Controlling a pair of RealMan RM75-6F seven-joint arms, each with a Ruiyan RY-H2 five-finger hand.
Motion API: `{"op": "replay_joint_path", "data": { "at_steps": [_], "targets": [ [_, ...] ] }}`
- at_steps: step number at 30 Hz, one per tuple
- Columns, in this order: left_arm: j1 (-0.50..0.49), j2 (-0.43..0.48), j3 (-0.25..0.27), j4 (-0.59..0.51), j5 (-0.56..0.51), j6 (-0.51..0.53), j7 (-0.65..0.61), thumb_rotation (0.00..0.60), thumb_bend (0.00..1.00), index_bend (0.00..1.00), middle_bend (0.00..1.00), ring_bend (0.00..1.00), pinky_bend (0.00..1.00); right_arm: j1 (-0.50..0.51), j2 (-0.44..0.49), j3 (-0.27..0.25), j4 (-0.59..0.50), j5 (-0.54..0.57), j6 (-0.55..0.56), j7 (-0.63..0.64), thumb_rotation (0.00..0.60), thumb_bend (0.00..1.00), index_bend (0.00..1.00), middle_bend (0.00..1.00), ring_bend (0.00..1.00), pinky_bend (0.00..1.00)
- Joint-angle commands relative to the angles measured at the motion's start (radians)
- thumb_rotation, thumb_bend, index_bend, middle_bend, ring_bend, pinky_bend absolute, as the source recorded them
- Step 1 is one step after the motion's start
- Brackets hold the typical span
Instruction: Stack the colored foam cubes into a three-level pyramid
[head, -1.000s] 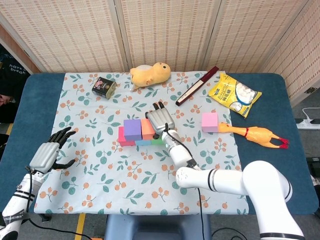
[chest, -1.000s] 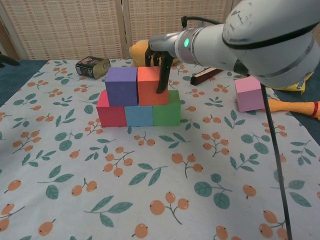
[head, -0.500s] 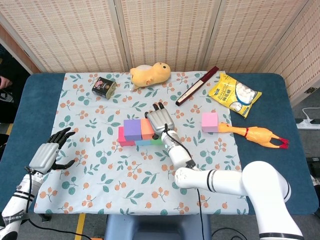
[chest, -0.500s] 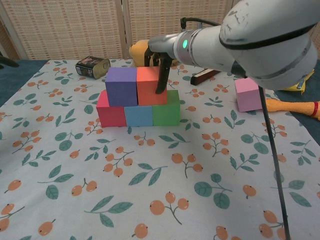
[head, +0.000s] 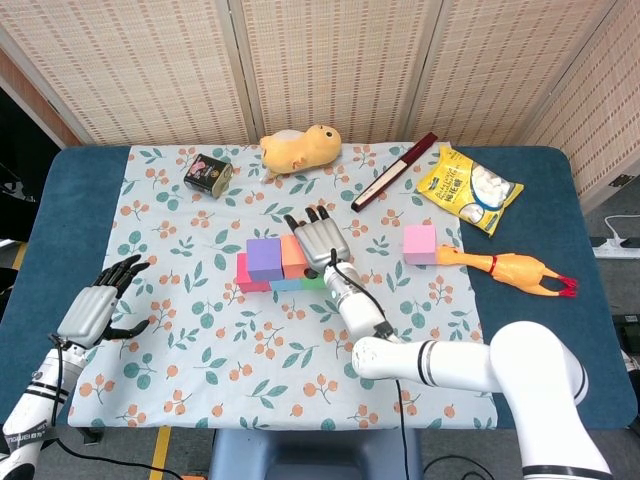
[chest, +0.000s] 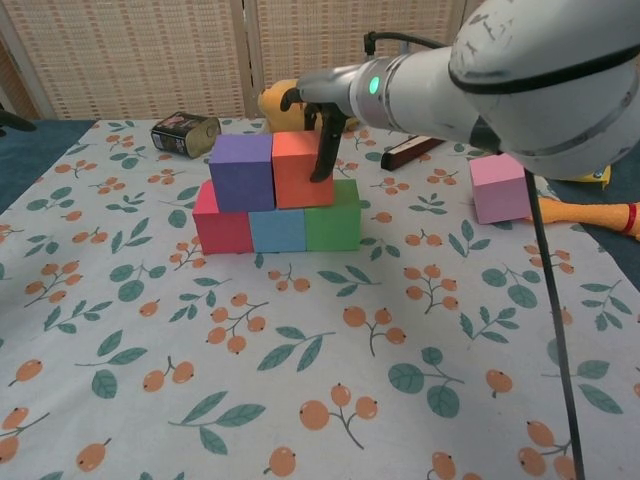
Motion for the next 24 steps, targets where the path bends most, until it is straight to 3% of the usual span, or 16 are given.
{"op": "replay_joint_path", "data": {
  "at_steps": [1, 10, 20, 24],
  "targets": [
    [-0.001, 0.002, -0.002, -0.004, -0.004, -0.002, 0.007, 0.6, 0.26, 0.09, 0.0, 0.0, 0.11, -0.004, 0.005, -0.002, -0.005, 0.0, 0.001, -0.001, 0.6, 0.11, 0.01, 0.23, 0.0, 0.0],
    [0.001, 0.006, -0.002, -0.018, -0.007, 0.001, 0.017, 0.6, 0.26, 0.09, 0.0, 0.0, 0.11, -0.037, 0.068, 0.01, -0.086, -0.025, 0.011, 0.037, 0.6, 0.11, 0.0, 0.21, 0.0, 0.0],
    [0.009, 0.011, 0.0, -0.027, -0.001, 0.011, 0.013, 0.6, 0.26, 0.09, 0.0, 0.0, 0.11, -0.15, 0.26, -0.014, -0.357, -0.097, 0.053, 0.124, 0.6, 0.11, 0.0, 0.2, 0.0, 0.0],
    [0.009, 0.013, 0.001, -0.03, 0.001, 0.012, 0.012, 0.6, 0.26, 0.09, 0.0, 0.0, 0.11, -0.199, 0.303, -0.036, -0.412, -0.155, 0.047, 0.178, 0.6, 0.11, 0.0, 0.2, 0.0, 0.0]
  ]
}}
